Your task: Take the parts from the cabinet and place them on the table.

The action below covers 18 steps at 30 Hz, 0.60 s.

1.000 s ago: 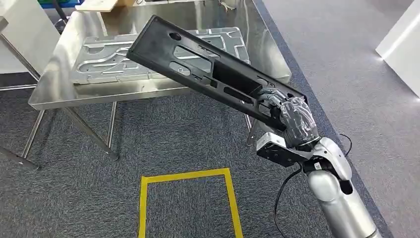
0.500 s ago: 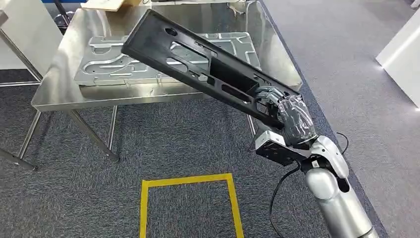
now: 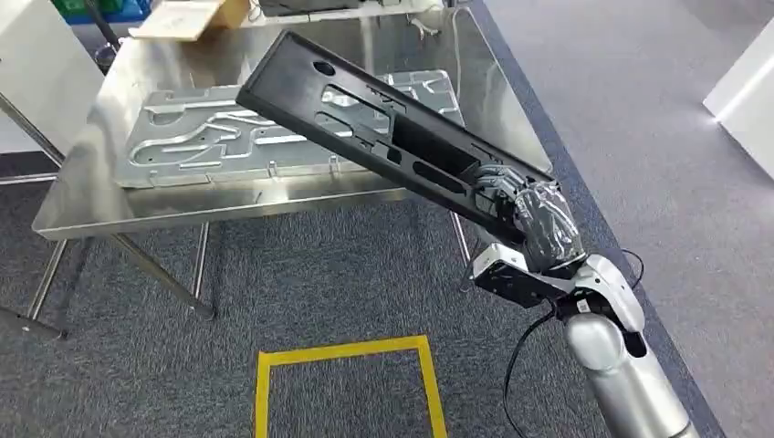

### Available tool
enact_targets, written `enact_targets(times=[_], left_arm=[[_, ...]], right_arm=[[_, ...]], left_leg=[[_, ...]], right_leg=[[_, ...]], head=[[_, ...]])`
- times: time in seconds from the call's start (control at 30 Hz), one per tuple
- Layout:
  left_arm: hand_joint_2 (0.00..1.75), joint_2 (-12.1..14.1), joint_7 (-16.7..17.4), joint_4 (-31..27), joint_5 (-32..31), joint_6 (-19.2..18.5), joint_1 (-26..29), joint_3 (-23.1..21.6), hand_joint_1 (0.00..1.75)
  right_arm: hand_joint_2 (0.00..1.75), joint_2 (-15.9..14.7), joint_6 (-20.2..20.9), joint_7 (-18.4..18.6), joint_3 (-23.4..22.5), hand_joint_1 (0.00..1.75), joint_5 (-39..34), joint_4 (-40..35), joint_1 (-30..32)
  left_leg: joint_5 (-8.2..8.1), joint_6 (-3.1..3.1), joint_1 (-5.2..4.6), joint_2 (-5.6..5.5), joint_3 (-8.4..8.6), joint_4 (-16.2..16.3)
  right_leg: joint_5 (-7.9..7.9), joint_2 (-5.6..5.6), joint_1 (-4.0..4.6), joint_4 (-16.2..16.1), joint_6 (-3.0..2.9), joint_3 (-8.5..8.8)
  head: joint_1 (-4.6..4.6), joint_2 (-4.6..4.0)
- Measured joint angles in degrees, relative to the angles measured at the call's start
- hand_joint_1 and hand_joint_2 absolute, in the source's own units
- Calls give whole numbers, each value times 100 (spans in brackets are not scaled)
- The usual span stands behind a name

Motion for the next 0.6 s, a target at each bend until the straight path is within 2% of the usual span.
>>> enact_targets(times=[0.03,0.07,0.1,0.17,0.2,0.23,0.27,0.3,0.33,0.37,0.4,0.43,0.47,0.5,0.53,0.57,0.6], left_arm=[[175,7,0,15,-2,4,16,0,0],[175,18,0,28,-2,13,24,0,0],[175,22,0,46,-2,22,26,0,0],[175,37,0,63,-2,63,37,0,0],[175,64,0,66,-2,74,48,0,0],[175,66,2,85,-4,72,45,0,0],[175,74,2,96,-4,72,44,0,0],[175,83,2,98,-4,81,57,0,0],[175,83,0,105,-7,74,57,0,0],[175,81,0,109,-7,74,51,0,0],[175,81,-2,116,-4,74,47,0,0],[175,83,-2,120,-4,74,36,0,0],[175,83,-2,122,-7,74,32,0,0],[175,83,-2,131,-7,76,36,0,0],[175,83,-2,142,-7,81,43,0,0],[175,83,-2,146,-7,90,45,0,0],[175,85,-2,155,-9,94,54,0,0]], right_arm=[[175,0,0,2,0,175,0,0,28],[175,0,0,2,-2,175,0,0,46],[175,0,-2,2,-2,175,0,0,55],[175,0,-2,2,-2,175,-2,0,62],[175,0,-8,2,-11,175,-4,2,72],[175,0,-13,-2,-13,175,-7,2,90],[175,0,-15,8,-15,175,-11,-4,104],[175,0,-17,11,-26,175,-4,-7,130],[175,0,-20,9,-31,175,-4,-22,122],[175,4,-24,9,-39,175,-7,-37,121],[175,35,-26,7,-46,175,-4,-46,108],[175,46,-26,0,-55,175,-7,-48,95],[175,57,-28,0,-55,175,-7,-48,100],[175,68,-31,4,-63,175,-9,-48,129],[175,68,-31,7,-66,175,-9,-48,160],[175,68,-28,7,-66,175,-7,-48,188],[175,68,-31,18,-72,175,-2,-48,226]], left_leg=[[-26,-5,2,0,-130,70],[97,5,2,0,-164,-67],[323,31,0,0,-109,-372],[1057,134,-21,12,110,-1258],[1255,181,-64,52,123,-1438],[955,184,-98,52,129,-1442],[1109,221,-96,25,174,-1468],[1078,229,-94,24,192,-1538],[1080,245,-83,14,251,-1564],[1090,264,-41,10,332,-1626],[1068,297,-56,13,418,-1679],[1039,332,-61,16,467,-1704],[1004,350,-66,16,512,-1717],[947,359,-69,15,568,-1722],[895,363,-71,10,622,-1721],[849,362,-71,3,678,-1721],[761,352,-71,-5,794,-1721]], right_leg=[[-52,7,0,0,4,64],[-112,18,0,0,10,143],[-173,20,3,1,20,233],[-318,12,12,-5,54,435],[-368,5,16,-7,71,458],[-401,18,23,-22,122,473],[-445,14,28,-36,170,485],[-426,6,61,23,192,527],[-407,-22,59,8,218,559],[-424,-40,39,92,234,520],[-381,-49,33,398,288,382],[-454,-49,35,798,307,110],[-593,-50,34,1163,338,-162],[-827,-50,32,1551,370,-497],[-987,-50,32,1750,376,-720],[-1004,-50,31,1768,378,-837],[-832,-50,32,1521,383,-877]], head=[[-2,0],[-2,0],[0,0],[0,0],[4,0],[-7,0],[-4,0],[0,0],[-4,0],[-4,0],[-2,0],[-2,0],[-2,0],[-2,0],[-2,0],[-2,0],[-2,0]])
